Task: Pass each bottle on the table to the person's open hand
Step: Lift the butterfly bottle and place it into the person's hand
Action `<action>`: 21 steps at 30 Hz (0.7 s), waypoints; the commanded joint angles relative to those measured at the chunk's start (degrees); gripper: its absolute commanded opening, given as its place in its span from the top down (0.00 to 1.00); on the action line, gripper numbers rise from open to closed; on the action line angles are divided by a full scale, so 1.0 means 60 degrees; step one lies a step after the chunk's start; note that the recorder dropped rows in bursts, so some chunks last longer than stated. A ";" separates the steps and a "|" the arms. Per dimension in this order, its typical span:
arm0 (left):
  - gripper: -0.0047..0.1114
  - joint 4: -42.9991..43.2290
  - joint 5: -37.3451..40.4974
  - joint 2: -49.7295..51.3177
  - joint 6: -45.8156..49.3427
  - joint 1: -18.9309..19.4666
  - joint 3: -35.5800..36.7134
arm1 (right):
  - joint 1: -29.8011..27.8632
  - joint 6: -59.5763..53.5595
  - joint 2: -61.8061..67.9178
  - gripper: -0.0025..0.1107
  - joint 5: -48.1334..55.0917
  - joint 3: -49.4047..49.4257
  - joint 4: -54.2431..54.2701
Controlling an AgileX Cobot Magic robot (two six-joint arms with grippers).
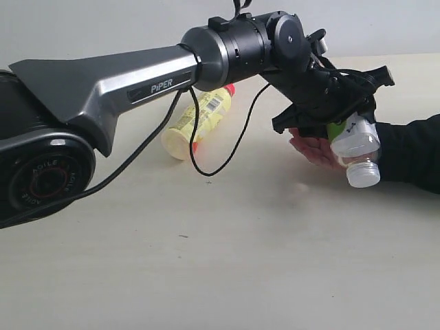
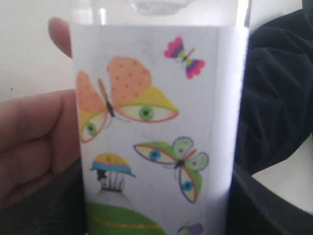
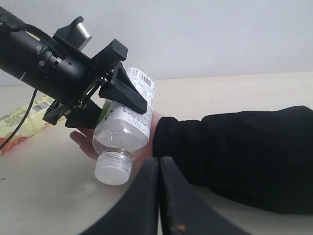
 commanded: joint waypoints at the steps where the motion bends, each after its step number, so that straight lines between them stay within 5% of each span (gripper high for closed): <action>1: 0.45 -0.0090 -0.0091 0.0009 -0.0037 0.0037 -0.0072 | -0.0045 -0.0037 -0.0047 0.98 -0.0077 0.0025 -0.0002; 12: 0.18 -0.0223 0.0241 -0.0008 -0.0037 0.0049 -0.0072 | -0.0045 -0.0037 -0.0047 0.98 -0.0077 0.0025 -0.0002; 21: 0.17 0.0129 0.0829 -0.0399 0.0128 0.0137 -0.0072 | -0.0045 -0.0037 -0.0047 0.98 -0.0077 0.0025 -0.0002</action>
